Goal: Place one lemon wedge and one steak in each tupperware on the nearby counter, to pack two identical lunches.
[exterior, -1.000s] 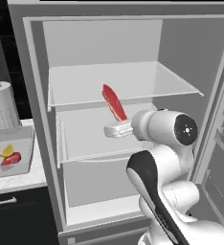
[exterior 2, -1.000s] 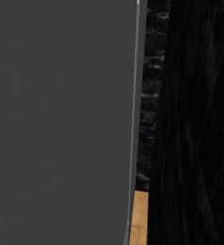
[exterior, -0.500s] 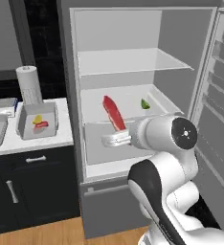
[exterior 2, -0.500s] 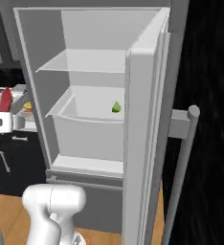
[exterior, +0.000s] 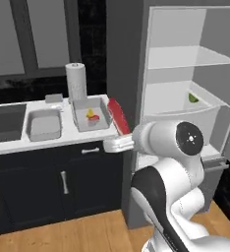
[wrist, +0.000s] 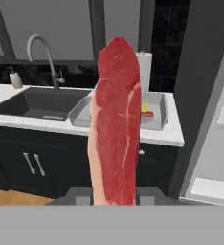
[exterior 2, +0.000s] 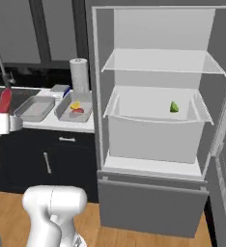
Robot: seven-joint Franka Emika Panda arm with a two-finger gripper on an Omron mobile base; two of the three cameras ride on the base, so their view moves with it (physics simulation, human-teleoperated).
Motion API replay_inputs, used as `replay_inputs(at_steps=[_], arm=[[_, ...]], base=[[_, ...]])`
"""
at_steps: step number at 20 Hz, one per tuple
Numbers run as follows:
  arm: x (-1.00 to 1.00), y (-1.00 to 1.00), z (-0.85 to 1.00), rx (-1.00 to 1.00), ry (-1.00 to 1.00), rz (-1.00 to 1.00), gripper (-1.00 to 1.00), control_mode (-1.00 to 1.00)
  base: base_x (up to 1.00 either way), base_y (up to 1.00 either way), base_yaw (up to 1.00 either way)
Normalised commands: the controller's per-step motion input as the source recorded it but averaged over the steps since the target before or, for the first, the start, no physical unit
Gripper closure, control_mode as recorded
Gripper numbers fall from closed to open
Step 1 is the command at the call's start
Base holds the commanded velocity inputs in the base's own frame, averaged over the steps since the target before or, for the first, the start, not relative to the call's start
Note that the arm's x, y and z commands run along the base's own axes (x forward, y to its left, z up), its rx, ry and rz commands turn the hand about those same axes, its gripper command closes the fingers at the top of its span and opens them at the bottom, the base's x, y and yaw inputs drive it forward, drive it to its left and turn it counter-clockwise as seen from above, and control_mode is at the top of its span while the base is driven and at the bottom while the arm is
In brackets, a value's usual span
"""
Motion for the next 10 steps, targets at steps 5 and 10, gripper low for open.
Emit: replay_inputs(at_steps=[5, 10], arm=[[0.00, 0.00, 0.00, 0.00, 0.00, 0.00, 1.00, 1.00], [0.00, 0.00, 0.00, 0.00, 0.00, 0.00, 1.00, 1.00]], base=[[1.00, 0.98, -0.28], [0.91, 0.95, -0.35]])
